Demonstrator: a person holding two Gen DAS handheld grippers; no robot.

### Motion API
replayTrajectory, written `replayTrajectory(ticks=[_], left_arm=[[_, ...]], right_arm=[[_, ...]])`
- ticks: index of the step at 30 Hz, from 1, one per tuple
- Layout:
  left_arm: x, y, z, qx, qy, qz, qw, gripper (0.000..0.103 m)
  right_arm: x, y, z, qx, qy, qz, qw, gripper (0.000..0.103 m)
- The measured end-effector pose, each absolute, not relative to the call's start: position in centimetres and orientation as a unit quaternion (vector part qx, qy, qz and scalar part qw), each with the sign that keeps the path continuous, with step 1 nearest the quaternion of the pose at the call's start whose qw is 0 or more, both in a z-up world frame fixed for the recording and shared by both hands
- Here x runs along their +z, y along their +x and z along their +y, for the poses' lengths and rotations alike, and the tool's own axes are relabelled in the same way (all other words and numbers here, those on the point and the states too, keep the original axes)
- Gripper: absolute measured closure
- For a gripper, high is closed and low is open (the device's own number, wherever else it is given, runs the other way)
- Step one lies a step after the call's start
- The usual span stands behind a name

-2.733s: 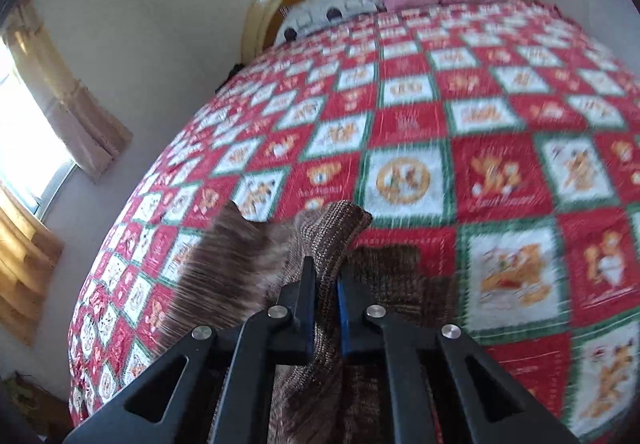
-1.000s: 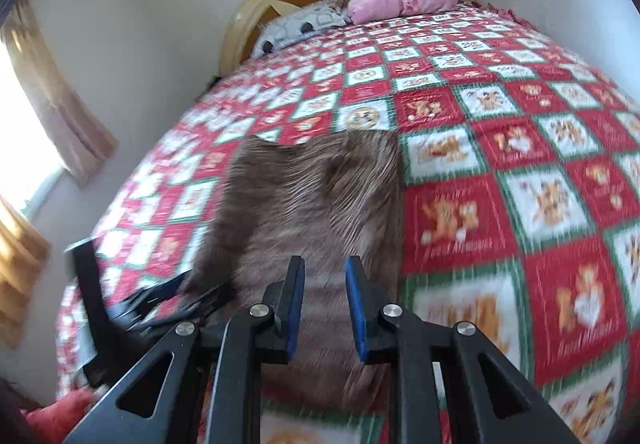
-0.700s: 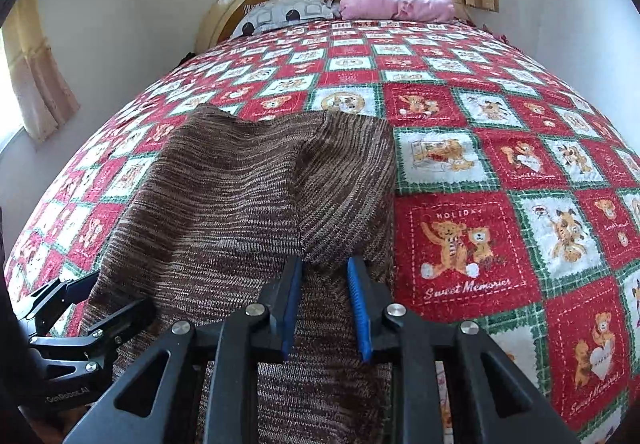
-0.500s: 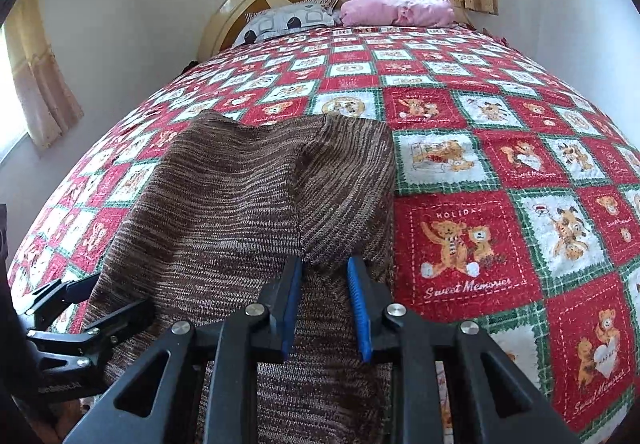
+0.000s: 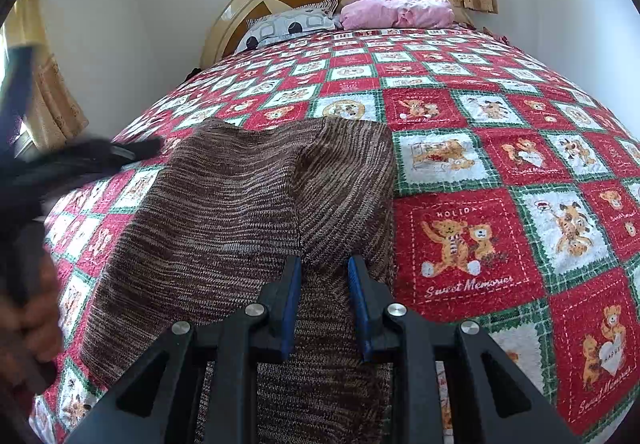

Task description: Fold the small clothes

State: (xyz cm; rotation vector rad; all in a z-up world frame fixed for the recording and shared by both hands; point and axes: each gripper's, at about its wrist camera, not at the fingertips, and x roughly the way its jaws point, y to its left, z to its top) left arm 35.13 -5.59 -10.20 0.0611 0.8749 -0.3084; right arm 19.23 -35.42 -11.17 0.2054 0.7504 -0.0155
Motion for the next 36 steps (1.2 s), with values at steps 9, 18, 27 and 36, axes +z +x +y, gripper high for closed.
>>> replayTrajectory(ticks=[9,18,27,36], left_arm=[[-13.0,36.0,-3.3,-0.163,-0.020,0.435,0.885,0.005],[-13.0,35.8,-3.5,-0.164,-0.015,0.431,0.887,0.003],[-13.0,35.9,-3.7,-0.163,-0.009,0.429,0.888,0.000],[-12.7,35.5,-3.4,-0.171,-0.009,0.433,0.885,0.000]], right_arm=[[-11.2,19.2,-35.6,-0.002,0.110,0.364,0.925,0.077],[-5.9,23.3,-38.3,0.008,0.178,0.326,0.929,0.077],[-11.2,30.2,-39.0,-0.015,0.154,0.395,0.906,0.075],[-9.0,24.1,-41.5,0.000,0.268,0.338,0.902,0.030]])
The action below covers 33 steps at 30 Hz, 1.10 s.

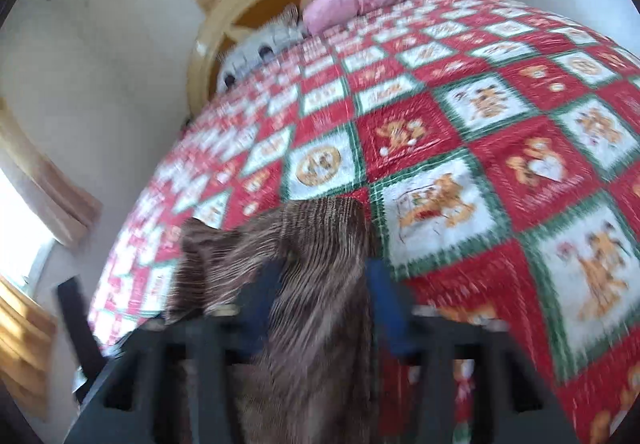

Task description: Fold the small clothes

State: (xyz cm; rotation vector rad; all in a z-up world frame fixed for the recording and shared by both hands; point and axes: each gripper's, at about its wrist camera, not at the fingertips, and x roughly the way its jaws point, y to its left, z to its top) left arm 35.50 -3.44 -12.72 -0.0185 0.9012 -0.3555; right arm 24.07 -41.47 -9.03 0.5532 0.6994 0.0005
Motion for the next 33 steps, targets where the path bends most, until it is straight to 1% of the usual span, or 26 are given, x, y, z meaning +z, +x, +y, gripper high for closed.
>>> replayTrajectory(ticks=[1,3,6,8,10,12,15,20,25,26,27,29,30,31,32,33], left_arm=[[-12.6,35.3,-3.4,-0.173,-0.004,0.434,0.884,0.000],[-12.1,34.6,-3.2,-0.180,0.004,0.435,0.882,0.000],[-11.2,32.8,-2.5,-0.202,-0.014,0.437,0.876,0.000],[-10.9,32.0,-2.7,-0.229,-0.028,0.443,0.866,0.000],[-11.2,31.6,-3.4,-0.258,-0.040,0.456,0.851,0.000],[-12.7,32.1,-4.3,-0.273,-0.044,0.483,0.831,0.000],[-13.2,31.7,-5.0,-0.274,-0.027,0.458,0.845,0.000],[-13.3,31.8,-5.0,-0.276,-0.036,0.458,0.844,0.000],[-13.4,31.8,-5.0,-0.275,-0.034,0.454,0.847,0.000],[-13.5,31.8,-4.8,-0.275,-0.037,0.454,0.847,0.000],[-13.4,31.9,-4.8,-0.277,-0.041,0.453,0.846,0.000],[-13.4,31.7,-5.0,-0.274,-0.033,0.449,0.850,0.001],[-13.4,31.6,-5.1,-0.271,-0.027,0.447,0.852,0.001],[-13.4,31.5,-5.2,-0.272,-0.024,0.445,0.853,0.005],[-13.5,31.5,-5.3,-0.282,-0.028,0.448,0.848,0.012],[-13.6,31.5,-5.1,-0.286,-0.035,0.451,0.845,0.013]], right_arm=[[-9.0,22.9,-41.6,0.000,0.270,0.332,0.904,0.027],[-9.4,21.9,-41.7,0.008,0.271,0.347,0.898,0.027],[-11.1,21.9,-41.5,0.020,0.263,0.388,0.883,0.027],[-11.3,21.8,-41.1,0.024,0.253,0.389,0.886,0.027],[-11.4,22.4,-40.2,0.039,0.240,0.398,0.885,0.027],[-11.5,22.6,-39.0,0.041,0.209,0.403,0.890,0.026],[-11.8,22.4,-38.4,0.042,0.196,0.399,0.895,0.026],[-12.2,22.3,-39.5,0.048,0.213,0.396,0.892,0.025],[-11.8,23.5,-35.8,0.067,0.138,0.429,0.890,0.025],[-11.8,23.7,-35.1,0.064,0.117,0.433,0.892,0.033],[-11.9,23.8,-35.0,0.076,0.125,0.429,0.891,0.034],[-12.1,23.8,-35.5,0.076,0.144,0.420,0.893,0.046],[-12.3,23.5,-36.1,0.074,0.158,0.413,0.894,0.049],[-12.4,23.3,-36.3,0.074,0.167,0.409,0.894,0.054],[-12.5,23.0,-36.8,0.074,0.179,0.404,0.894,0.057],[-12.7,22.8,-37.0,0.075,0.189,0.399,0.894,0.057]])
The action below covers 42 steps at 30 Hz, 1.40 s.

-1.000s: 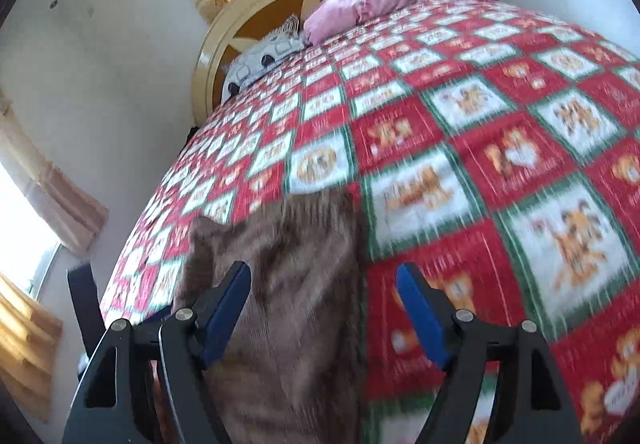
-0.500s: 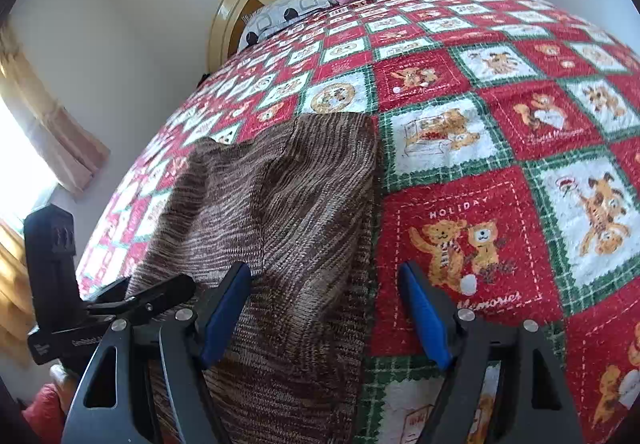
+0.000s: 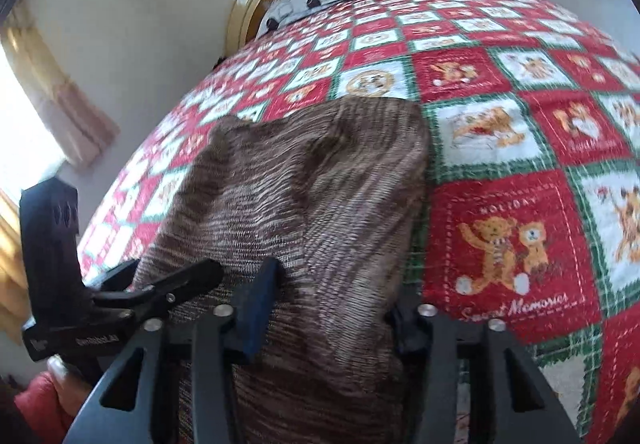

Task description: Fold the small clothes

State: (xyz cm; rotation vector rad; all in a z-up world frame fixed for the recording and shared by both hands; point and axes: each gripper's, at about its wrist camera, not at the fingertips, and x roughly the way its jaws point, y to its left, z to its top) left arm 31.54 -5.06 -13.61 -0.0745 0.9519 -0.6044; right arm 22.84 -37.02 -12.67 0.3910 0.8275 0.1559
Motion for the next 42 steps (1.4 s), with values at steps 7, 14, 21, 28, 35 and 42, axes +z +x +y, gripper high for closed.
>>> replayTrajectory(ticks=[7,14,21,28,35,42], left_arm=[[-13.4,31.5,-4.7,-0.283,-0.048,0.447,0.847,0.024],[-13.2,31.4,-4.3,-0.272,-0.055,0.446,0.851,0.036],[-11.4,30.2,-4.9,-0.245,-0.024,0.438,0.864,0.066],[-9.5,28.3,-4.2,-0.240,0.006,0.439,0.866,0.070],[-8.8,24.5,-2.2,-0.261,0.034,0.482,0.836,0.070],[-10.3,21.1,-0.2,-0.288,0.025,0.486,0.825,0.044]], right_arm=[[-12.4,22.9,-35.5,0.058,0.149,0.400,0.903,0.058],[-12.3,23.1,-35.2,0.052,0.137,0.404,0.903,0.061],[-10.4,22.0,-33.5,0.036,0.114,0.386,0.915,0.075],[-7.9,19.2,-32.3,0.054,0.161,0.366,0.915,0.076],[-7.2,14.5,-31.3,0.087,0.227,0.386,0.890,0.076],[-9.0,9.2,-31.0,0.086,0.230,0.401,0.883,0.072]])
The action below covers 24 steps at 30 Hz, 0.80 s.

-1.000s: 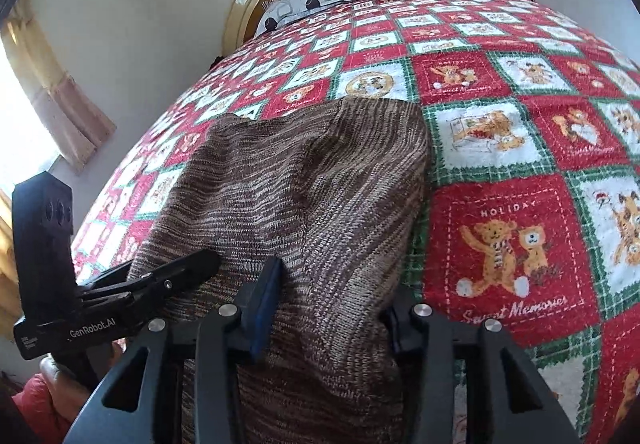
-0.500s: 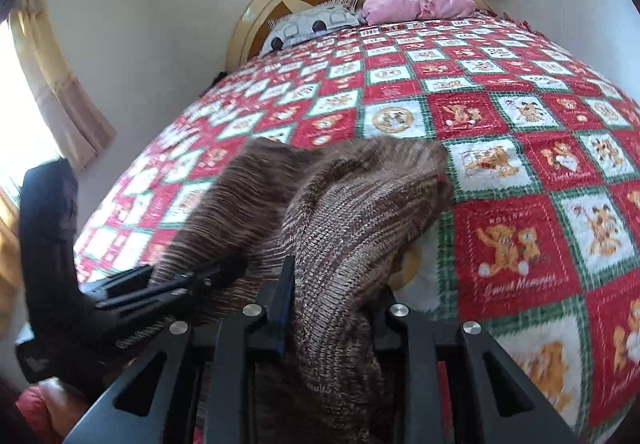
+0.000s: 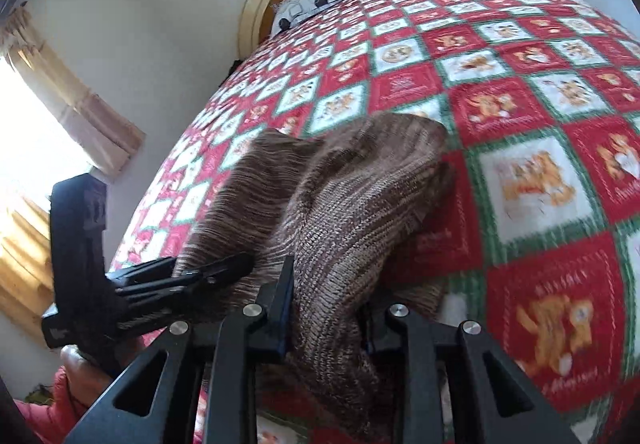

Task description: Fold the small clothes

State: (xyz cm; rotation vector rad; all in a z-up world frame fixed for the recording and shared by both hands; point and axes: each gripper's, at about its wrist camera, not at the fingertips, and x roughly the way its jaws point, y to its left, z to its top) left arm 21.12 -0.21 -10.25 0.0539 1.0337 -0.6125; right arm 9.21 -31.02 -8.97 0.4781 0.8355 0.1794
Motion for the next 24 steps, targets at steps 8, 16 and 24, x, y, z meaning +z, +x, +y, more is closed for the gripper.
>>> replayTrajectory(ticks=[8,16,24], left_arm=[[-11.4,26.6,1.7,-0.299,-0.076,0.514,0.800,0.024],[-12.7,29.1,-0.4,-0.315,-0.093,0.525,0.785,0.024],[-12.8,28.9,1.3,-0.326,-0.163,0.497,0.788,0.069]], right_arm=[[-8.7,11.5,-35.3,0.070,0.298,0.387,0.870,0.025],[-11.8,17.8,-37.2,0.126,0.352,0.415,0.830,0.025],[-11.8,18.0,-34.9,0.128,0.301,0.420,0.847,0.069]])
